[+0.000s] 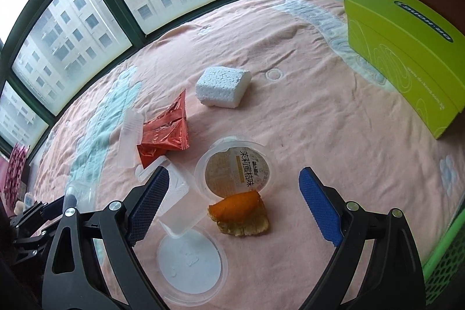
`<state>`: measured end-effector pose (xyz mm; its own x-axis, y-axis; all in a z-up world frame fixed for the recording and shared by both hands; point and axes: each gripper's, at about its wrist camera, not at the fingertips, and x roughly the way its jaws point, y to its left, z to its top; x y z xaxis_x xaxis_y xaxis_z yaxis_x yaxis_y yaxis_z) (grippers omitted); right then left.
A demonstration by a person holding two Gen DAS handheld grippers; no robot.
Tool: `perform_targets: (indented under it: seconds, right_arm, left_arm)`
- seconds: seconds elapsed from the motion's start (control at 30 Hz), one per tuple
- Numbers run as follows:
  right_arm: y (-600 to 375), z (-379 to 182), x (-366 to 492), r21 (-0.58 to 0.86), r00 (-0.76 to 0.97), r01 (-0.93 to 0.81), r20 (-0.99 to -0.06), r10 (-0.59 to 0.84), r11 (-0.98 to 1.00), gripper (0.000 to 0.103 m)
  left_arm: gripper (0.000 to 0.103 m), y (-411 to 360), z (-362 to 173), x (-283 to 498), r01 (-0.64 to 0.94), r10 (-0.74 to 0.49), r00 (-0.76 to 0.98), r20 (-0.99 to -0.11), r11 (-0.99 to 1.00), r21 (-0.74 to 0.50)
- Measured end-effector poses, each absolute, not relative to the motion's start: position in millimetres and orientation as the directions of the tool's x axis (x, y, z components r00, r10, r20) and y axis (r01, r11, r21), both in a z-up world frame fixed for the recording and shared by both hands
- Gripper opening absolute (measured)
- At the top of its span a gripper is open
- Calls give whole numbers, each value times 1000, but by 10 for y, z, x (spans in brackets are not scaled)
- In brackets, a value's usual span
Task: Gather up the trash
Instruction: 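Grasp the clear plastic bowl with the left tool while the right tool grasps the pudding cup, then carry the pudding cup toward the green basket with the right tool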
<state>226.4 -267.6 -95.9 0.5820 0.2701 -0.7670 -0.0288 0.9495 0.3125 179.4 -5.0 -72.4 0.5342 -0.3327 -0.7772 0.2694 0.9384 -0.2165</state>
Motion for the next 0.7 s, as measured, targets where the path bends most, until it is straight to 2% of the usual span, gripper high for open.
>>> perform_targets:
  seconds: [0.2, 0.43, 0.7]
  right_arm:
    - [-2667, -1114, 2404, 321, 552, -19, -787, 277, 947, 88]
    - [-2675, -1190, 2466, 370, 520, -11, -791, 322, 929, 69]
    - [-2711, -958, 2367, 349, 582, -19, -758, 294, 937, 69]
  left_arm:
    - [53, -29, -747, 1806, 262, -329, 529, -782, 940, -218]
    - [53, -21, -771, 1809, 262, -325, 522, -789, 941, -214]
    - [53, -53, -707, 1779, 270, -331, 530, -781, 939, -214]
